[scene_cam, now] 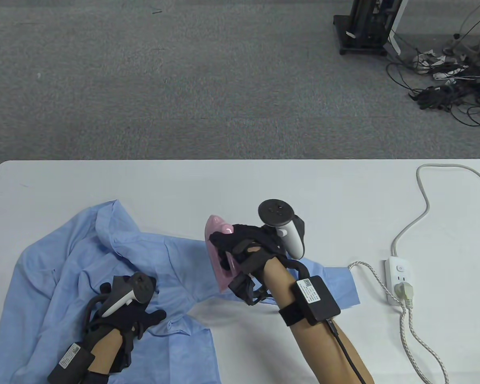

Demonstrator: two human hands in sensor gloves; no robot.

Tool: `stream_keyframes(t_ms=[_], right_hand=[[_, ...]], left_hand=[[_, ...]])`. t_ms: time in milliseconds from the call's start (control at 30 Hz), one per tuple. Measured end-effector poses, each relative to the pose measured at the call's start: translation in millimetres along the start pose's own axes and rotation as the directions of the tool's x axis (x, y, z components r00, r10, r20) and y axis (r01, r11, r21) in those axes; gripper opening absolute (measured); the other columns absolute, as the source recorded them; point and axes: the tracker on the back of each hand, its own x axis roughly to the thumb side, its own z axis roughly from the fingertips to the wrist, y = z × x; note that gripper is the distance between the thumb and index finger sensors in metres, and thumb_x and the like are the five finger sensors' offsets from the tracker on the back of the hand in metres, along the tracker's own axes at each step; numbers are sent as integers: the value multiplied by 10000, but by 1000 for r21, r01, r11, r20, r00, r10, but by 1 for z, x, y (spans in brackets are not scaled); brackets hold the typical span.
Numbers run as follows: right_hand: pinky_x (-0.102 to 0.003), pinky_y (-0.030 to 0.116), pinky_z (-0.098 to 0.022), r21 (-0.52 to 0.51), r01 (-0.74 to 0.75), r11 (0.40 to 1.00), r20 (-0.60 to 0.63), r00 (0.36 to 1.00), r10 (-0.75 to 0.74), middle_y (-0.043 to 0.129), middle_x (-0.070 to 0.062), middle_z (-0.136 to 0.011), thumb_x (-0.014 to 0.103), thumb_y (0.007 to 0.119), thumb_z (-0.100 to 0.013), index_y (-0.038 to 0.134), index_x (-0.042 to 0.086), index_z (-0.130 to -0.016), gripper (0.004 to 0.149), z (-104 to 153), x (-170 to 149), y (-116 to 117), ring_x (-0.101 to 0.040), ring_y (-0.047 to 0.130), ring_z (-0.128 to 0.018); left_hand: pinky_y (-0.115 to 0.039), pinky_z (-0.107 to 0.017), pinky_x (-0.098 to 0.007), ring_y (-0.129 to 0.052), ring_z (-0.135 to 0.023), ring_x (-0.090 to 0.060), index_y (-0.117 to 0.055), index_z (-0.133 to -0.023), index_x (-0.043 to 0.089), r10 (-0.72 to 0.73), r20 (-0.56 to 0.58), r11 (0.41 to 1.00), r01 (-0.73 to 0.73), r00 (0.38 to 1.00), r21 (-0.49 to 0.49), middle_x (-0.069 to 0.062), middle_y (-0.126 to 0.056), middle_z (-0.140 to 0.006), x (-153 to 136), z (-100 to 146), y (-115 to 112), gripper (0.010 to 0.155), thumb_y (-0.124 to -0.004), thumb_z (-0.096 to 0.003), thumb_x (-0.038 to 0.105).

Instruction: Iron long-sleeve shirt with electric iron on table

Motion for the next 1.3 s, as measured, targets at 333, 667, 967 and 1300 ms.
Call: stream_keyframes(t_ms=[333,667,967,1300], right_hand=[[-518,779,-371,-56,-33,998,-55,998,30,811,-186,-627,406,757,-436,616,-80,-788,616,-13,-4,-4,-308,913,-451],[-546,733,-446,172,85,981,-122,990,-65,740,-222,-721,357,734,-460,522,-102,-845,636,-63,-31,52,-347,862,-557],[-511,767,-431,134,133,982,-214,971,-103,749,-200,-718,357,713,-459,522,-98,-837,622,-86,-68,68,-305,884,-540],[-464,842,-403,-70,118,991,-340,931,-134,778,-179,-692,382,690,-463,537,-102,-813,617,-39,-110,-10,-256,935,-521]], left_hand=[[11,-738,-614,27,-1092,-215,-62,-969,477,5,4,1000,-5,1000,-9,115,33,-1112,-1,0,0,922,-588,-268,763],[6,-738,-615,25,-1090,-216,-66,-968,480,9,7,1000,-9,1000,-5,114,30,-1111,-1,0,-1,919,-589,-266,763],[-10,-740,-616,15,-1091,-231,-68,-967,484,7,8,1000,-7,1000,-1,113,25,-1112,-2,0,-1,920,-588,-263,767],[-32,-746,-616,8,-1090,-243,-63,-961,497,-3,-5,1000,3,1000,1,117,26,-1111,-2,0,-1,913,-573,-258,778]])
